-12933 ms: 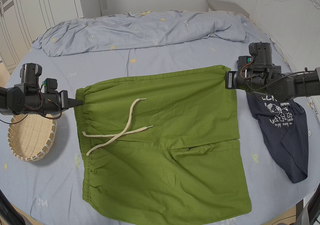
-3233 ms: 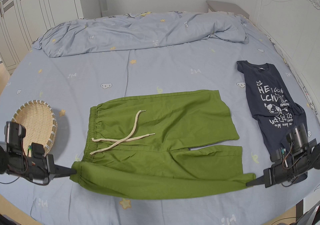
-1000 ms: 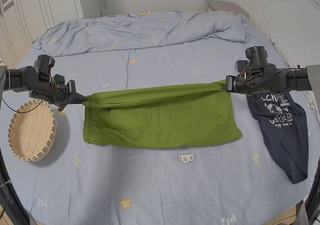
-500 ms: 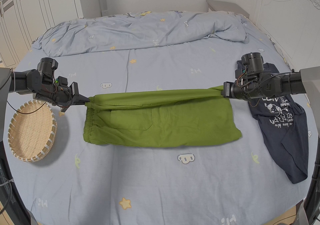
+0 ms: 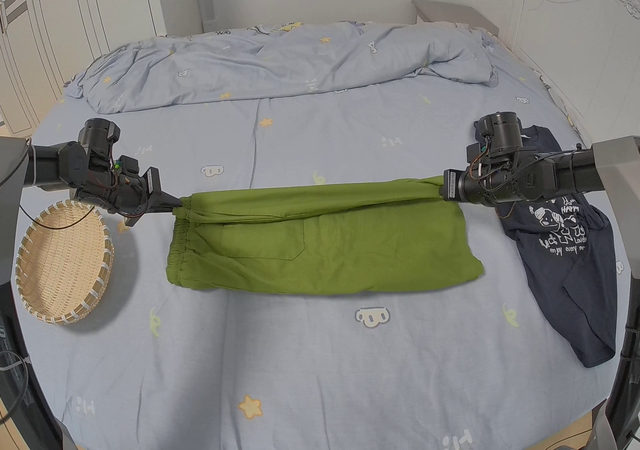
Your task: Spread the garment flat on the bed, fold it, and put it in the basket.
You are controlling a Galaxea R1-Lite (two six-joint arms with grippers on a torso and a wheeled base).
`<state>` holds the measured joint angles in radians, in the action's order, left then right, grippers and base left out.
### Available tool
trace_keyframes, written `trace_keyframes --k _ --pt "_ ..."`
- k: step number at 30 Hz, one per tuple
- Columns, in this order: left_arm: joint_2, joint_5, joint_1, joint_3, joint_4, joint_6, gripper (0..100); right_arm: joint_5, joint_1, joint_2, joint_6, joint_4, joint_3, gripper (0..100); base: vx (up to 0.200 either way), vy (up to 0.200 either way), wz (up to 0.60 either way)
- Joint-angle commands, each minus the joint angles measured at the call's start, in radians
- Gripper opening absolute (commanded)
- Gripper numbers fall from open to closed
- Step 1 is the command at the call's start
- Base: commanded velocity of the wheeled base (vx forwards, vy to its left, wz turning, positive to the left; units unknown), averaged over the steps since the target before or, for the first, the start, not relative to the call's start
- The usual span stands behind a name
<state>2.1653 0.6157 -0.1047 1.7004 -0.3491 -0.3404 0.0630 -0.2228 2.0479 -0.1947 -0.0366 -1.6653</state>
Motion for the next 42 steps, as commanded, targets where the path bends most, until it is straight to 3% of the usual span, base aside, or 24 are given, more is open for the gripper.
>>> trace_keyframes --k 1,2,4,5,21,30,35,39,40,42 --pt "0.013 0.001 0.003 0.011 -0.001 0.000 0 0.001 0.000 0.009 0.000 0.001 -0.002 0 0.000 0.000 0.00" --pt "0.014 0.001 0.003 0.013 -0.001 0.000 100 -0.002 0.000 0.009 -0.002 0.001 -0.002 0 0.000 0.000 0.00" --pt "0.016 0.001 0.003 0.015 -0.001 0.000 100 -0.006 0.000 0.009 -0.002 0.004 -0.001 0 0.000 0.000 0.00" --pt "0.022 -0.001 0.007 0.019 -0.001 0.000 100 -0.012 0.000 0.011 -0.003 0.004 -0.001 100 0.000 0.000 0.00" --pt "-0.101 0.002 0.077 -0.036 -0.008 -0.017 100 -0.011 -0.010 0.006 -0.008 0.004 0.001 100 0.000 0.000 0.00" --pt "-0.016 -0.002 0.120 -0.010 0.033 -0.051 100 -0.011 -0.013 -0.032 -0.031 0.004 0.025 100 0.000 0.000 0.00" --pt "0.048 -0.007 0.068 0.011 0.242 -0.200 100 -0.006 -0.010 -0.117 -0.097 0.020 0.114 100 0.000 0.000 0.00" --pt "0.108 -0.010 0.040 0.056 0.394 -0.385 100 0.008 -0.010 -0.133 -0.170 0.152 0.222 100 0.000 0.000 0.00" --pt "0.108 -0.010 0.040 0.056 0.394 -0.385 100 0.008 -0.010 -0.133 -0.170 0.152 0.222 100 0.000 0.000 0.00" --pt "0.116 -0.008 0.033 0.065 0.452 -0.476 100 0.035 -0.012 -0.147 -0.180 0.254 0.303 100 0.000 0.000 0.00"
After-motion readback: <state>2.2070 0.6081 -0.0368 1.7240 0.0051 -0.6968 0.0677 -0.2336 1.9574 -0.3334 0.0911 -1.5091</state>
